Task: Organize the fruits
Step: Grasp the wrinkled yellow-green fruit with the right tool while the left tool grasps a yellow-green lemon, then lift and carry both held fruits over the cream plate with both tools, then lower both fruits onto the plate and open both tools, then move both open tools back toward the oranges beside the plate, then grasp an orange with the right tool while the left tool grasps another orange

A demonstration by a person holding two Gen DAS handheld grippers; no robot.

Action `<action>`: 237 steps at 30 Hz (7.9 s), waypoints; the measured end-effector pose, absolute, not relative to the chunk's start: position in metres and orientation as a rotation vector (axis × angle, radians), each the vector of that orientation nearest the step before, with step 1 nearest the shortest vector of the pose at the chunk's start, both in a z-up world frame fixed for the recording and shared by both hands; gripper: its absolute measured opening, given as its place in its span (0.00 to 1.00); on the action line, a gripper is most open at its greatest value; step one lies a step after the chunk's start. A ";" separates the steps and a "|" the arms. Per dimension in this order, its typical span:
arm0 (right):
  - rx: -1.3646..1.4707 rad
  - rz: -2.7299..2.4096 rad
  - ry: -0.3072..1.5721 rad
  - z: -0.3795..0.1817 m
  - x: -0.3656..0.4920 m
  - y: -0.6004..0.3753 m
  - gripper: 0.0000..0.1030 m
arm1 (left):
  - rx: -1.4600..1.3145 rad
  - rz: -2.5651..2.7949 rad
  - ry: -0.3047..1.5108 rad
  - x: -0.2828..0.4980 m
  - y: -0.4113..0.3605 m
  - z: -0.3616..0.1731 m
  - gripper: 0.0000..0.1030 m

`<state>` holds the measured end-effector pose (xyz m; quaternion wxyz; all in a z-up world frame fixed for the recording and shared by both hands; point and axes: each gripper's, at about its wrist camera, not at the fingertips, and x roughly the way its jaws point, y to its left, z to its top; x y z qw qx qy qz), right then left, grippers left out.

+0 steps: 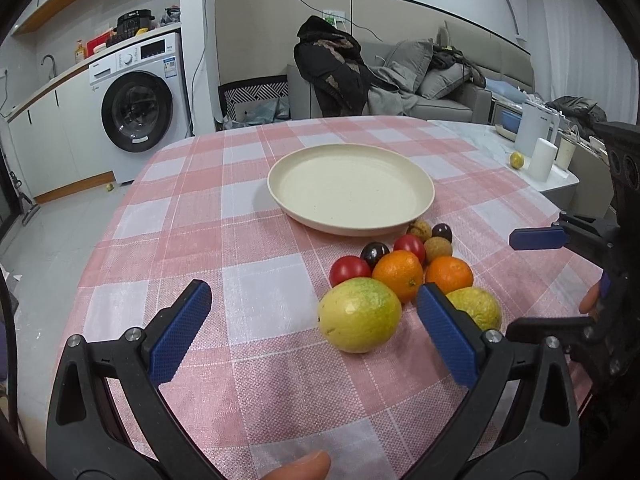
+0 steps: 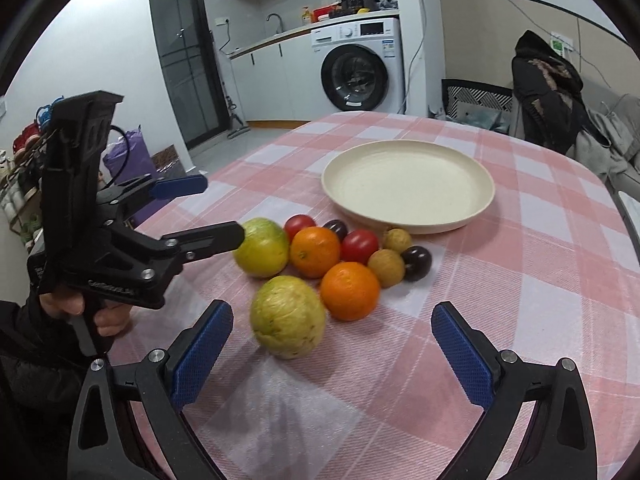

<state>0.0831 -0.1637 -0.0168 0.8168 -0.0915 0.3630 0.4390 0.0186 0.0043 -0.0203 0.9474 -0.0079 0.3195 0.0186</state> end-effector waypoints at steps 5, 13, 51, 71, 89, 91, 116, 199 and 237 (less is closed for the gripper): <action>-0.224 0.997 0.866 -0.029 0.079 -0.150 0.81 | -0.019 0.024 0.669 0.021 0.004 -0.024 0.99; -0.252 1.041 0.903 -0.033 0.065 -0.137 0.67 | 0.006 -0.024 0.717 0.026 -0.003 -0.030 0.90; -0.137 0.963 0.752 -0.004 0.097 -0.156 0.46 | -0.035 -0.129 0.687 0.026 -0.006 -0.021 0.49; -0.060 0.869 0.643 0.029 0.158 -0.157 0.46 | -0.050 -0.069 0.569 0.058 -0.005 0.021 0.49; -0.024 0.804 0.686 0.018 0.193 -0.149 0.46 | -0.049 -0.037 0.578 0.122 -0.003 0.015 0.49; -0.016 0.788 0.706 0.015 0.199 -0.149 0.46 | -0.051 -0.036 0.586 0.129 -0.002 0.010 0.49; -0.057 0.740 0.818 -0.021 0.217 -0.139 0.46 | -0.040 -0.011 0.643 0.160 0.007 -0.027 0.49; -0.312 0.833 0.930 -0.044 0.135 -0.129 0.97 | -0.029 0.010 0.705 0.064 0.005 -0.028 0.99; -0.237 0.831 0.828 -0.013 0.131 -0.148 0.39 | -0.024 -0.039 0.714 0.068 -0.002 -0.034 0.99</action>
